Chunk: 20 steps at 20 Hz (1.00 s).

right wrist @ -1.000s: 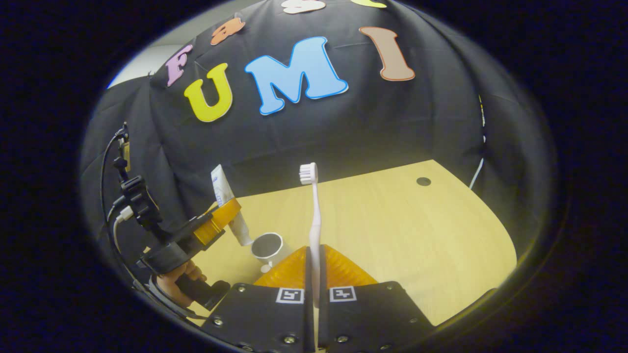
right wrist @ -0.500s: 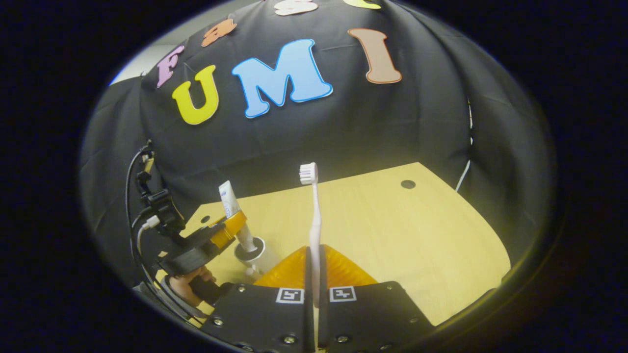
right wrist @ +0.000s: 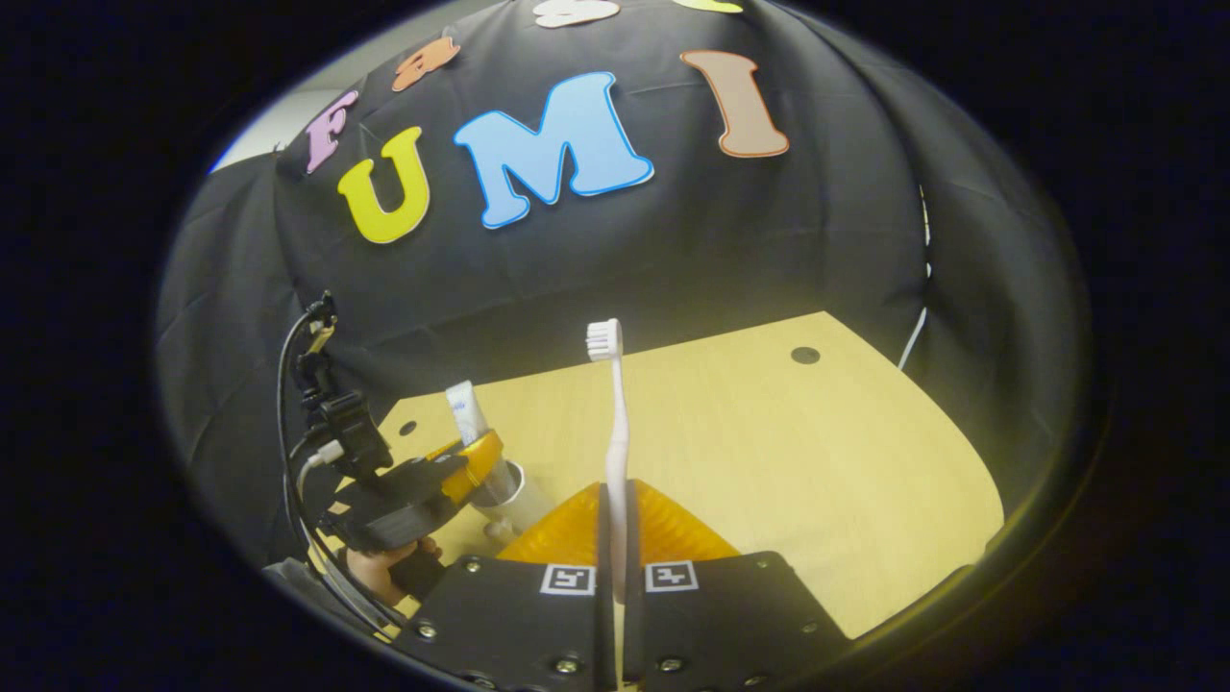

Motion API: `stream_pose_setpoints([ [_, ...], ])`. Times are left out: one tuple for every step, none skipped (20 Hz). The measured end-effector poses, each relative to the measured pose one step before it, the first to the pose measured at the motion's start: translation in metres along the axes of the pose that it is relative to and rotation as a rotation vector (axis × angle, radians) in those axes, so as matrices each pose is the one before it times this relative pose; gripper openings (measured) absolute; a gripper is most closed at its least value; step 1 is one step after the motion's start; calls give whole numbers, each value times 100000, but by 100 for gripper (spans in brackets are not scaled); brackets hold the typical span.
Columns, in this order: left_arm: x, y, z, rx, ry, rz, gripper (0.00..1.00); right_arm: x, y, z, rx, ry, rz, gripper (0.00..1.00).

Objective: Put the toothbrush and toothpaste on the desktop into the cup, then pick up the cup and place it on the coaster on the desktop.

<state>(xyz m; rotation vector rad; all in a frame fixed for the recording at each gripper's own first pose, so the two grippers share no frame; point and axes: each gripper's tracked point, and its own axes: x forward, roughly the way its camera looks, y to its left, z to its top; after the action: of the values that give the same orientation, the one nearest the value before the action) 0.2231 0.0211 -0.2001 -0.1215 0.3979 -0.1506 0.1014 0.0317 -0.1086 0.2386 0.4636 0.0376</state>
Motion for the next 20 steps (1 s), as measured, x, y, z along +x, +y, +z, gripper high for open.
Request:
stream_pose_setpoints([
  [-199, -93, -151, -715, 978, -452, 39, -15, 73, 24, 191, 89, 330, 5],
  [-392, 118, -147, -413, 1138, 1314, 46, -80, 59, -88, 321, 161, 498, 4],
  [-258, 0, 81, -450, -916, -207, 50, 112, 22, 74, 337, -5, 227, 4],
  [-508, -73, 399, -606, -524, -260, 58, -21, 120, -51, 188, -171, 409, 5],
  [-270, 33, 167, -16, -572, 196, 55, -97, 67, 88, 171, -149, 408, 5],
  [-482, 53, 154, 84, -99, 178, 60, -77, 82, -35, 73, -285, 503, 4],
  [-499, 22, 82, -706, 250, 195, 60, 54, 92, 226, 60, -120, 617, 4],
  [-635, 245, 65, -914, 310, 399, 66, 53, 100, -63, -4, -49, 768, 4],
  [-669, 64, 29, -1238, 106, -330, 72, 87, 251, 57, -53, 178, 845, 5],
  [-797, -26, 130, -1343, -92, -100, 70, 189, 275, 145, -59, -27, 808, 4],
  [-785, 73, 170, -970, -128, -212, 70, 151, 258, 75, -207, -152, 983, 5],
  [-802, 179, 112, -710, -9, 430, 76, 162, 419, -1, -294, -262, 1024, 5],
  [-845, 417, 145, -774, 38, 1009, 82, 281, 438, 193, -521, -351, 960, 5],
  [-951, 190, 104, -1292, 57, -306, 78, 311, 393, 268, -786, -653, 1204, 5],
  [-1171, 532, 57, -1199, -112, 2147, 84, 264, 426, 317, -925, -452, 1332, 4],
  [-853, 636, -6, -779, -43, 1326, 89, 220, 494, 131, -900, -428, 1583, 5],
  [-1138, 661, 54, -1235, 23, 1563, 94, 346, 613, 251, -1091, -367, 1736, 5],
  [-841, 778, -90, -1044, 278, 1399, 94, 579, 816, 429, -1381, -389, 1602, 5],
  [-975, 637, -176, -1166, 459, 1215, 89, 609, 710, 468, -1387, -714, 1569, 5],
  [-820, 622, -172, -822, 263, 1448, 94, 754, 581, 144, -1027, -870, 1817, 5],
])
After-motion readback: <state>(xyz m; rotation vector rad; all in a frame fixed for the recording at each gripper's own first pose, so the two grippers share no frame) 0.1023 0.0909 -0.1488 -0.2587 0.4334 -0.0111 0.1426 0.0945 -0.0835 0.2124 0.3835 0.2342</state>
